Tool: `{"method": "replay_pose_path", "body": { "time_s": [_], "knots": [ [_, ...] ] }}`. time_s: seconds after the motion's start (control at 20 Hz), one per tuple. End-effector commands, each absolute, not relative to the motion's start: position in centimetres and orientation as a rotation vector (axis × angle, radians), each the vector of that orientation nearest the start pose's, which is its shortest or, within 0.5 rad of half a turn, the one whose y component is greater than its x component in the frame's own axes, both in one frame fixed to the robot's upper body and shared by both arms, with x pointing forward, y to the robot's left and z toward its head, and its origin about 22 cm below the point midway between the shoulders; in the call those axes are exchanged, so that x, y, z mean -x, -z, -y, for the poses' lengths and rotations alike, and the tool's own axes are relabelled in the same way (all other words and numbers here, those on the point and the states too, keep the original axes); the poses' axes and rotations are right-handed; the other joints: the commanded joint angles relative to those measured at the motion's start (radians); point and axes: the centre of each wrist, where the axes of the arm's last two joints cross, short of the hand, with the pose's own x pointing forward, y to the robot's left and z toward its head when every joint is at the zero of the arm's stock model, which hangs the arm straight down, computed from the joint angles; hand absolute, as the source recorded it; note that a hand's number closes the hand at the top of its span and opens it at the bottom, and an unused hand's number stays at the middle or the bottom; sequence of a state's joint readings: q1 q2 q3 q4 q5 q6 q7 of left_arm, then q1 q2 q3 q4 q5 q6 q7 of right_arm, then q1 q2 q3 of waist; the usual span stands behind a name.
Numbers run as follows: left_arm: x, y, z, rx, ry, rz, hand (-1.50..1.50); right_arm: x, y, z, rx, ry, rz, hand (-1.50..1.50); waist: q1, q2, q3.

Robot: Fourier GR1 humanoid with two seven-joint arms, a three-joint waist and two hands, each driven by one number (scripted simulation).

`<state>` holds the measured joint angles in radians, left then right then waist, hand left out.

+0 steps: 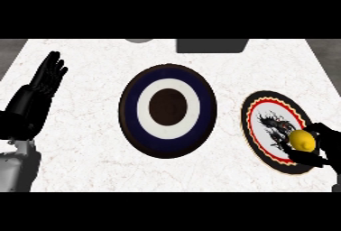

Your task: Pick the lemon from the plate and place it in the plate

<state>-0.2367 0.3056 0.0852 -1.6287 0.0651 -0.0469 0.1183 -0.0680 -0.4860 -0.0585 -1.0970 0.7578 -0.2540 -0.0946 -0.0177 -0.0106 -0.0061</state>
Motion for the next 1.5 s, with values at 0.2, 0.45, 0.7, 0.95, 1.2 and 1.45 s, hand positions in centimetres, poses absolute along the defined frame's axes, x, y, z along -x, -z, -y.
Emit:
{"method": "replay_pose_path", "body": {
  "time_s": [0.2, 0.45, 0.7, 0.95, 1.2, 1.45],
  "knots": [
    [-30.1, -10.2, -28.8, -0.156, 0.222, 1.731, 0.0, -20.0, -1.8, 38.1, 1.093, -0.729, 1.378, 1.5, -0.005, 0.008, 0.005],
    [-29.0, -10.0, -28.2, -0.175, 0.216, 1.726, 0.0, -18.3, -5.4, 33.7, 0.924, -0.668, 1.687, 1.5, -0.018, 0.0, 0.005],
    [-29.0, -11.8, -27.7, -0.137, 0.22, 1.755, 0.0, -18.7, -9.3, 29.0, 0.79, -0.574, 1.82, 1.5, 0.013, 0.005, 0.005],
    [-29.3, -9.8, -27.3, -0.145, 0.256, 1.753, 0.0, -18.5, -11.0, 25.3, 0.724, -0.629, 1.852, 1.5, 0.017, 0.01, 0.006],
    [-29.3, -9.6, -27.5, -0.145, 0.239, 1.758, 0.0, -20.3, -14.4, 20.7, 0.721, -0.628, 1.873, 1.5, 0.022, 0.011, 0.005],
    [-30.2, -12.4, -28.8, -0.137, 0.241, 1.783, 0.0, -23.9, -15.0, 14.6, 0.611, -0.641, 1.867, 1.5, 0.029, 0.011, 0.005]
  ]
}}
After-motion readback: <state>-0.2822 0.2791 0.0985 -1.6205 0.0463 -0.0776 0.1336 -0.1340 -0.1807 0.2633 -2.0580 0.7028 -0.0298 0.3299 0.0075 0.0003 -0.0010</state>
